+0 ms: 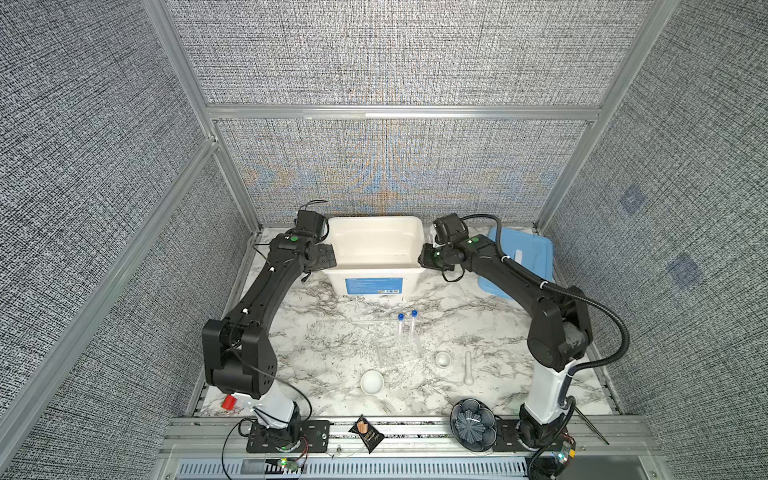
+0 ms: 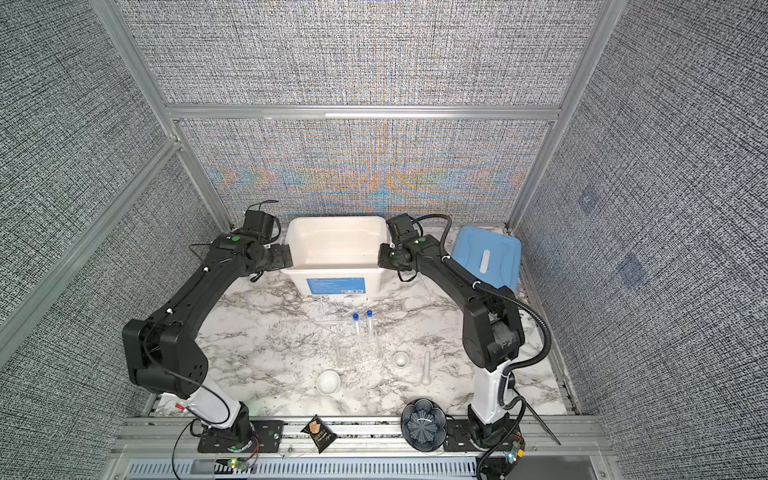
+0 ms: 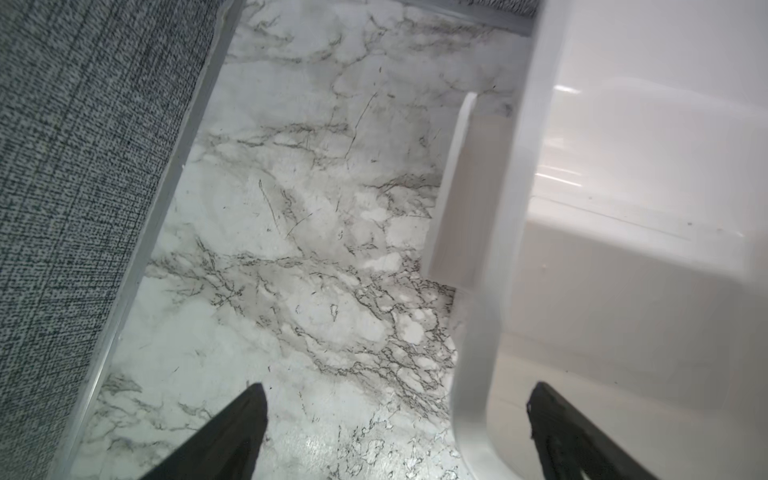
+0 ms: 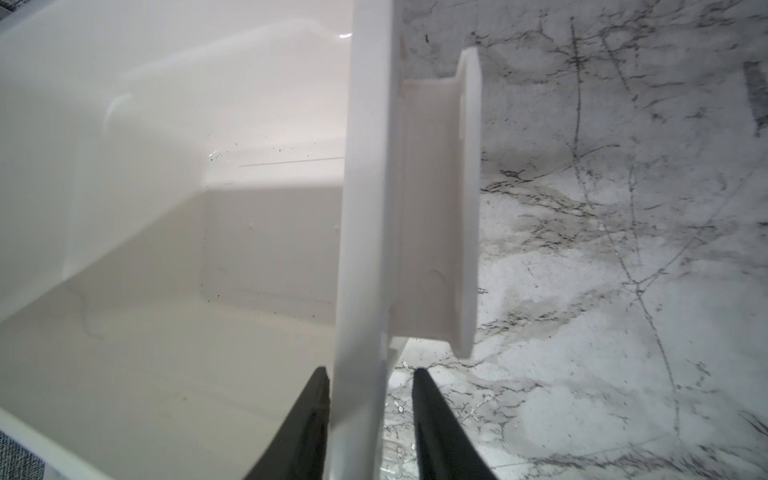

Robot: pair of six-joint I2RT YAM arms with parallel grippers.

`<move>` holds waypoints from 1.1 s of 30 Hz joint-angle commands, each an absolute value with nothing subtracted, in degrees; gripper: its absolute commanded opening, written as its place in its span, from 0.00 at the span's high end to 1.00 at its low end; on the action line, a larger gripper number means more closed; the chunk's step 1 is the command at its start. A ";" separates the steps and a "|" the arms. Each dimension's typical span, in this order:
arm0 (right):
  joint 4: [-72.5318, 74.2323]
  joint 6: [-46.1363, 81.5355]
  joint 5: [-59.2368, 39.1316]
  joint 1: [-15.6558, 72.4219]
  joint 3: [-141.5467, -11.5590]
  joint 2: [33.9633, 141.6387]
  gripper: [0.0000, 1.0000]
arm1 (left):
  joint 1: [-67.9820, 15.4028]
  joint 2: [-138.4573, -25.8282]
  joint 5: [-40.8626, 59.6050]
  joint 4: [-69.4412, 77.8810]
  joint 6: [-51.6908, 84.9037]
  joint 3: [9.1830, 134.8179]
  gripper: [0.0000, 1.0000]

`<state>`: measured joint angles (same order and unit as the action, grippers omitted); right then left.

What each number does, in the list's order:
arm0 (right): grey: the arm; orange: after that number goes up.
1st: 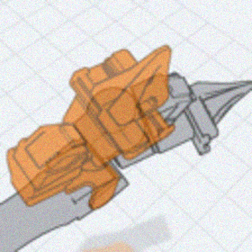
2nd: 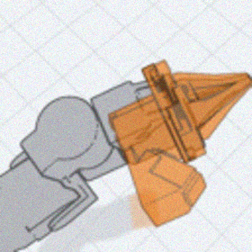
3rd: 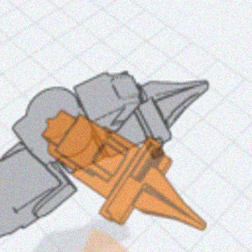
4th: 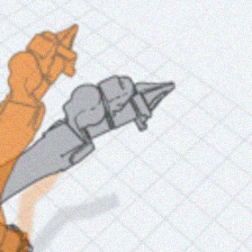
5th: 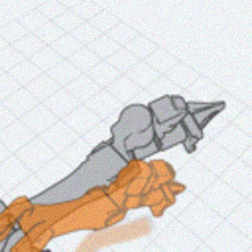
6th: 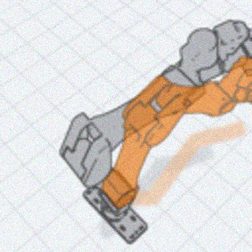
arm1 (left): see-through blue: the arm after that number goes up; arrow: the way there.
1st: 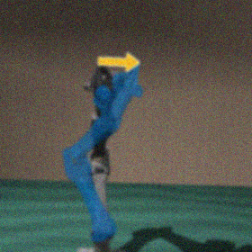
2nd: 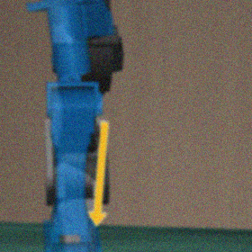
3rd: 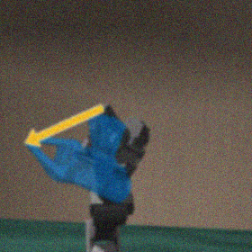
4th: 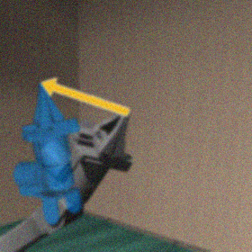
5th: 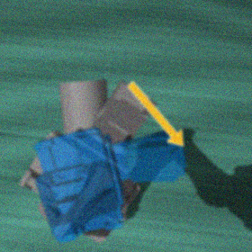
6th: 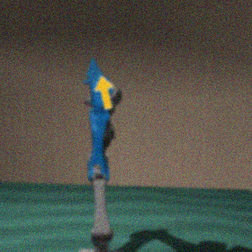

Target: Organize the chemistry lab equipment

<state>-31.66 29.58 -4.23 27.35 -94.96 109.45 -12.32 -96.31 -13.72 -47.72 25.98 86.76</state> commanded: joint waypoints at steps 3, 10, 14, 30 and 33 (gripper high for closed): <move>-35.96 29.14 2.20 28.02 -95.42 107.86 0.74 | -12.26 -98.64 -9.45 -47.87 29.10 88.24 0.03; -33.59 28.91 7.96 27.57 -87.95 100.57 0.77 | -12.55 -104.64 4.40 -43.09 27.34 91.80 0.11; -33.36 28.30 6.26 24.78 -84.92 98.74 0.77 | -13.23 -105.03 12.91 -35.67 30.07 88.46 0.13; -33.60 17.46 -3.45 18.83 -75.88 84.12 0.53 | -12.98 -113.49 17.76 -36.89 26.56 98.27 0.12; -33.09 12.20 -5.81 18.83 -72.33 79.92 0.48 | -12.79 -116.60 16.58 -37.07 25.49 101.57 0.13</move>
